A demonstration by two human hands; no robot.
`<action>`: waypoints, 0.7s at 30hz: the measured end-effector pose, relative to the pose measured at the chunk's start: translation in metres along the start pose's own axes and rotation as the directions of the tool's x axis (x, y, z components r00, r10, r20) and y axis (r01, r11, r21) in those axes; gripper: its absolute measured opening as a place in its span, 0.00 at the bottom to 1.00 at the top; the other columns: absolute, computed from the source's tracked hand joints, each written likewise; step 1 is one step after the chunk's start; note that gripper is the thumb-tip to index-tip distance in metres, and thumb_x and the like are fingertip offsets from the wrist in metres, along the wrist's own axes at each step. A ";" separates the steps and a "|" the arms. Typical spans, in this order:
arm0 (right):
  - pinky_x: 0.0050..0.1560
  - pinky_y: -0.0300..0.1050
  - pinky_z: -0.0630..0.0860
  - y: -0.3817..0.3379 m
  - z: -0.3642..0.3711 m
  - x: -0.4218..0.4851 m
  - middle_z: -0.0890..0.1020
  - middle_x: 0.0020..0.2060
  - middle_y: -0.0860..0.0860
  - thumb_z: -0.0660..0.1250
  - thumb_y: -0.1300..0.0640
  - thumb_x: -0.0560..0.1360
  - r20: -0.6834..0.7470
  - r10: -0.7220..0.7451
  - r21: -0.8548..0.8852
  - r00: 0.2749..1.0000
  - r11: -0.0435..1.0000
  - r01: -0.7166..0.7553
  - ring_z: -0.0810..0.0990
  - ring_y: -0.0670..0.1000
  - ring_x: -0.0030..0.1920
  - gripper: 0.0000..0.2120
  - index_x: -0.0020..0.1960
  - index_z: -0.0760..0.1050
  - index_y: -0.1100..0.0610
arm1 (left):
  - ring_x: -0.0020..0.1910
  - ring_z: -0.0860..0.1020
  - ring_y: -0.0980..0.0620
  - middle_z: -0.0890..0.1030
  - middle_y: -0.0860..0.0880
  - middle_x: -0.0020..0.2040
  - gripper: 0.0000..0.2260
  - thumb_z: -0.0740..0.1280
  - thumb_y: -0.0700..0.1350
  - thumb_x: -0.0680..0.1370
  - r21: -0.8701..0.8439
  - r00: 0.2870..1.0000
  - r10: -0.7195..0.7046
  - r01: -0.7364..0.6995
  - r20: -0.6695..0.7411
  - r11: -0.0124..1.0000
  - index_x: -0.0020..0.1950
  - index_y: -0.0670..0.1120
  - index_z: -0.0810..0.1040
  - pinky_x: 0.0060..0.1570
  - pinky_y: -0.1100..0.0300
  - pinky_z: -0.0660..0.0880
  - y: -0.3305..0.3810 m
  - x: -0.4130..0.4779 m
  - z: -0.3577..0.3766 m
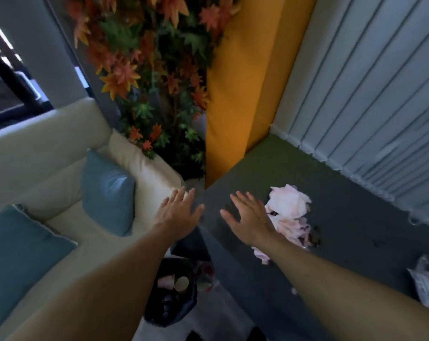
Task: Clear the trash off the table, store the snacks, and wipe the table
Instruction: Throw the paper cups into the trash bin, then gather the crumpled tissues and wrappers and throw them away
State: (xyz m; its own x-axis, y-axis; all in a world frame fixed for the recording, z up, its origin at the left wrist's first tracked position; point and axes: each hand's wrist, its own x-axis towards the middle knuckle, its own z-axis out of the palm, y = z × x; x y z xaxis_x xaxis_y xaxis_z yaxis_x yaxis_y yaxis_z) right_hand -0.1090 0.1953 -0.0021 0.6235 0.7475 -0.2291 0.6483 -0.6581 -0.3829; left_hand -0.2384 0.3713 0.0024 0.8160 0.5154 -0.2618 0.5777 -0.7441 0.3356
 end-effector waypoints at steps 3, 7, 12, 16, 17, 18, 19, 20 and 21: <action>0.78 0.59 0.47 0.034 -0.022 -0.015 0.54 0.80 0.48 0.50 0.34 0.80 -0.053 0.060 0.023 0.997 0.998 -0.059 0.47 0.52 0.80 0.34 0.80 0.55 0.50 | 0.81 0.50 0.46 0.50 0.47 0.83 0.33 0.50 0.65 0.82 0.031 0.997 0.054 -0.056 0.049 0.998 0.82 0.51 0.50 0.79 0.48 0.49 0.045 0.010 0.000; 0.77 0.62 0.50 0.078 -0.043 -0.037 0.57 0.79 0.49 0.52 0.33 0.79 -0.133 0.138 0.055 0.981 0.990 -0.132 0.51 0.54 0.79 0.33 0.79 0.58 0.50 | 0.81 0.49 0.46 0.49 0.48 0.83 0.32 0.50 0.65 0.82 0.066 0.989 0.131 -0.136 0.070 0.989 0.83 0.52 0.49 0.79 0.49 0.48 0.103 0.020 0.006; 0.77 0.64 0.49 0.133 -0.068 -0.065 0.57 0.80 0.49 0.51 0.34 0.80 -0.157 0.217 0.037 0.964 0.976 -0.214 0.51 0.55 0.79 0.32 0.78 0.58 0.50 | 0.81 0.48 0.45 0.49 0.46 0.83 0.31 0.49 0.63 0.83 0.125 0.965 0.235 -0.249 0.118 0.960 0.83 0.51 0.49 0.79 0.47 0.48 0.163 0.032 0.016; 0.77 0.65 0.48 0.175 -0.084 -0.088 0.55 0.80 0.48 0.50 0.33 0.80 -0.186 0.280 0.071 0.942 0.960 -0.271 0.50 0.55 0.80 0.32 0.79 0.57 0.49 | 0.81 0.48 0.44 0.49 0.46 0.83 0.31 0.47 0.63 0.83 0.164 0.940 0.305 -0.328 0.154 0.930 0.83 0.51 0.48 0.79 0.46 0.49 0.209 0.040 0.026; 0.77 0.65 0.48 0.186 -0.087 -0.094 0.54 0.80 0.48 0.50 0.33 0.80 -0.191 0.294 0.073 0.936 0.956 -0.285 0.49 0.55 0.80 0.33 0.79 0.56 0.48 | 0.81 0.48 0.44 0.48 0.46 0.83 0.31 0.47 0.64 0.83 0.170 0.934 0.320 -0.345 0.161 0.923 0.83 0.51 0.48 0.79 0.46 0.50 0.221 0.042 0.029; 0.77 0.65 0.49 0.196 -0.090 -0.099 0.54 0.80 0.48 0.49 0.32 0.79 -0.198 0.306 0.075 0.931 0.952 -0.297 0.49 0.55 0.80 0.34 0.80 0.56 0.49 | 0.81 0.48 0.44 0.48 0.46 0.83 0.31 0.46 0.64 0.83 0.176 0.928 0.332 -0.360 0.170 0.916 0.83 0.52 0.48 0.79 0.46 0.49 0.232 0.043 0.032; 0.77 0.65 0.49 0.206 -0.093 -0.104 0.54 0.80 0.48 0.49 0.32 0.79 -0.206 0.317 0.081 0.926 0.948 -0.307 0.49 0.54 0.80 0.34 0.80 0.56 0.49 | 0.81 0.47 0.44 0.48 0.46 0.83 0.31 0.46 0.64 0.83 0.180 0.922 0.345 -0.375 0.177 0.910 0.83 0.52 0.47 0.79 0.46 0.49 0.244 0.044 0.035; 0.77 0.65 0.49 0.215 -0.097 -0.109 0.54 0.80 0.48 0.49 0.32 0.79 -0.214 0.328 0.087 0.920 0.945 -0.317 0.49 0.54 0.80 0.35 0.80 0.56 0.49 | 0.81 0.47 0.44 0.47 0.46 0.83 0.31 0.46 0.64 0.83 0.183 0.916 0.357 -0.389 0.182 0.903 0.83 0.52 0.47 0.79 0.46 0.49 0.256 0.045 0.038; 0.77 0.65 0.49 0.224 -0.100 -0.114 0.54 0.80 0.48 0.50 0.32 0.79 -0.225 0.338 0.094 0.914 0.941 -0.325 0.49 0.54 0.80 0.35 0.80 0.56 0.49 | 0.81 0.47 0.44 0.47 0.46 0.83 0.31 0.45 0.64 0.83 0.188 0.909 0.375 -0.407 0.184 0.894 0.83 0.52 0.47 0.79 0.46 0.49 0.267 0.046 0.040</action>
State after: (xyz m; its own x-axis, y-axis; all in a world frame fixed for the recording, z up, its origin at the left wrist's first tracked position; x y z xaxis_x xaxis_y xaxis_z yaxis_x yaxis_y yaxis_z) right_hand 0.0084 -0.0467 0.0274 0.8872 0.4403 -0.1376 0.3664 -0.8539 -0.3697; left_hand -0.0472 0.1789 0.0435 0.9540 0.1115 -0.2785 0.1806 -0.9547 0.2365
